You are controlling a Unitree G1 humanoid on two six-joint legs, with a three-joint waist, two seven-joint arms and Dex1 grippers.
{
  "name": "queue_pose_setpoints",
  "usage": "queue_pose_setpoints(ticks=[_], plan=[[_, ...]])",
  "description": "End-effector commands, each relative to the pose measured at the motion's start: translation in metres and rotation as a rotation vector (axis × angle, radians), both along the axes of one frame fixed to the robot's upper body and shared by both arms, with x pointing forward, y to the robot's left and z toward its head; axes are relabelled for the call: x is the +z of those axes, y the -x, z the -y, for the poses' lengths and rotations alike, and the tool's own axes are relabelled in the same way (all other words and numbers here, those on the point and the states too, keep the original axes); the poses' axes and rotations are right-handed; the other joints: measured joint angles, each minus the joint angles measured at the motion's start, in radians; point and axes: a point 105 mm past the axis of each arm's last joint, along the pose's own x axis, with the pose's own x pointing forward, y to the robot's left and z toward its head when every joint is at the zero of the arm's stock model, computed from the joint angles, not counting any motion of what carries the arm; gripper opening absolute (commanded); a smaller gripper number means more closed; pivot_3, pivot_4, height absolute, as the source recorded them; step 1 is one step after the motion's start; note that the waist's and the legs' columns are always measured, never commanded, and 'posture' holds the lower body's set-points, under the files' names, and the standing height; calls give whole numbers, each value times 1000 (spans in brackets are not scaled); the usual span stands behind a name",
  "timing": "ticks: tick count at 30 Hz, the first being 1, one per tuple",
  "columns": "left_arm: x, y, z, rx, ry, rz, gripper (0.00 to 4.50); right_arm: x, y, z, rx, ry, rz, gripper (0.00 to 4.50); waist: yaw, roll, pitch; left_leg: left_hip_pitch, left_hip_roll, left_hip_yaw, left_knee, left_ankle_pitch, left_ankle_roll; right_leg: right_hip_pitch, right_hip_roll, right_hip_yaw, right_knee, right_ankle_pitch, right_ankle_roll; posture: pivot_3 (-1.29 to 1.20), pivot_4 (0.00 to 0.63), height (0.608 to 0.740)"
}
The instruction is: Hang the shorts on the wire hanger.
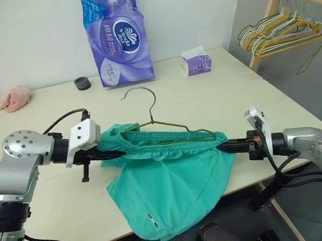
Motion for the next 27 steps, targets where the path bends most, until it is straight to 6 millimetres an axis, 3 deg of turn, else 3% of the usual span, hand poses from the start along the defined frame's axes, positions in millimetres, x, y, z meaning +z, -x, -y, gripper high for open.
queue_pose_setpoints(ticks=[1,12,15,19,27], plan=[[24,-12,-5,108,103,35,0,-4,2,5,28,65,49,19,0,0,0,0,0,0,0,0,0,0,0,0,0,0,0,-297,38,740],[7,11,-3,33,35,-57,0,-12,-8,4,15,92,145,19,-4,0,1,0,1,0,-1,0,0,0,0,0,0,0,-1,-297,37,740],[9,10,-1,37,56,-51,0,-11,-9,5,9,78,127,19,-1,0,1,0,0,0,0,0,0,0,0,0,0,0,-1,-297,37,740],[28,-2,4,86,164,0,0,-15,2,11,13,-9,-50,19,4,0,1,0,0,0,0,0,0,0,0,0,0,0,-1,-294,38,740],[20,25,8,-19,92,-73,0,-17,1,20,-22,-17,-96,19,-4,1,2,1,1,0,-1,0,0,0,0,1,0,0,-1,-294,36,740]])
